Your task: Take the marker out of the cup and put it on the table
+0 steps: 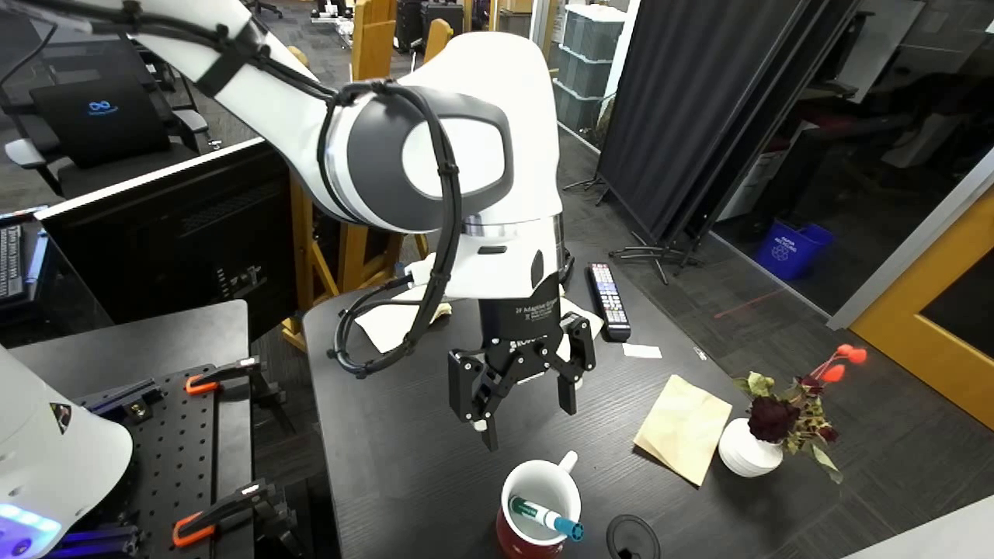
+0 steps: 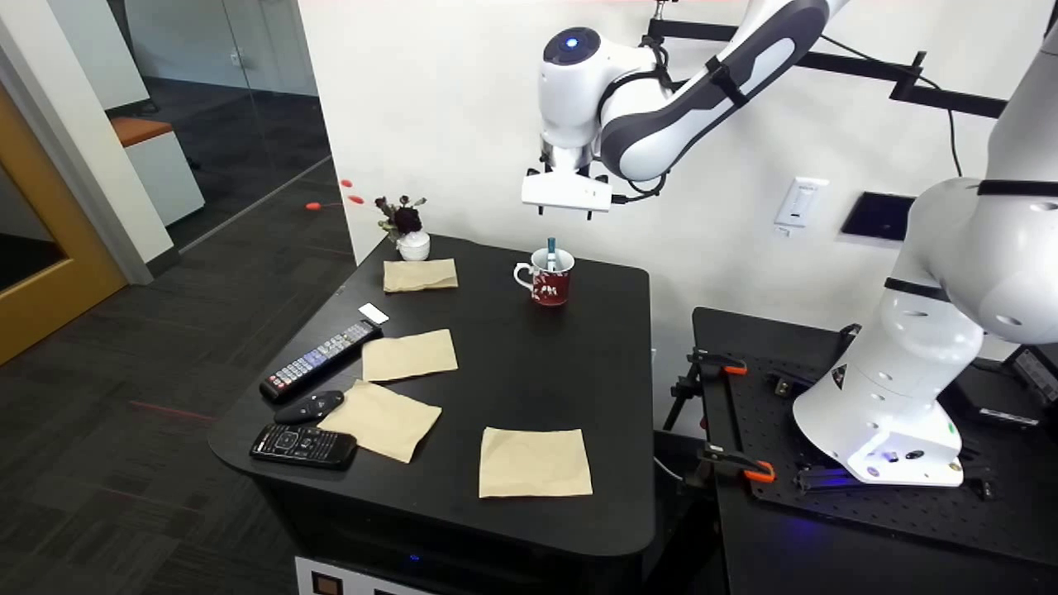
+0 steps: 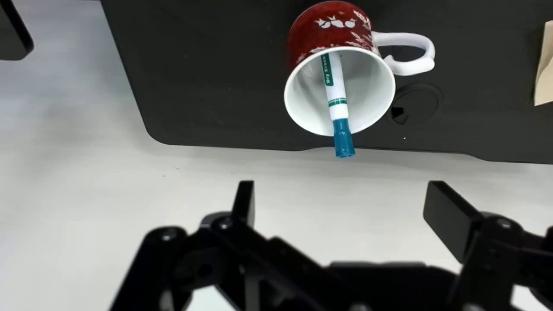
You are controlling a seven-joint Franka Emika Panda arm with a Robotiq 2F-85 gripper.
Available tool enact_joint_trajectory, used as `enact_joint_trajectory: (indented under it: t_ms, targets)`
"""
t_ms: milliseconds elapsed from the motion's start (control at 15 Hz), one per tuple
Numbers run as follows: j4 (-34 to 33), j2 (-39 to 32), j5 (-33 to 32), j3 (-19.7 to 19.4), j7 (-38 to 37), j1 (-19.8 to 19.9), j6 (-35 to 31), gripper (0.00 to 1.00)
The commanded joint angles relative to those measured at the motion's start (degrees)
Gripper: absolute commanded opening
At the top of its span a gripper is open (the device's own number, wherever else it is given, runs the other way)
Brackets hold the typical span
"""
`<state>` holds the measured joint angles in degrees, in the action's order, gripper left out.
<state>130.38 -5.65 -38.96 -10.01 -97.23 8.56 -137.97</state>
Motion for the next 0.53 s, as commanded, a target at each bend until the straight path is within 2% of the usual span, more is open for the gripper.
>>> enact_joint_trajectory:
  t_ms: [0, 200, 467]
  targets:
    - [-0.1, -1.7, -2.6, -1.3, -3.0, -0.2, -1.9, 1.0]
    - [0.0, -3.0, -1.8, -1.9, -1.1, 0.2, -2.5, 1.0]
    - [0.2, -5.0, -1.0, -3.4, 2.4, 1.1, -6.5, 1.0]
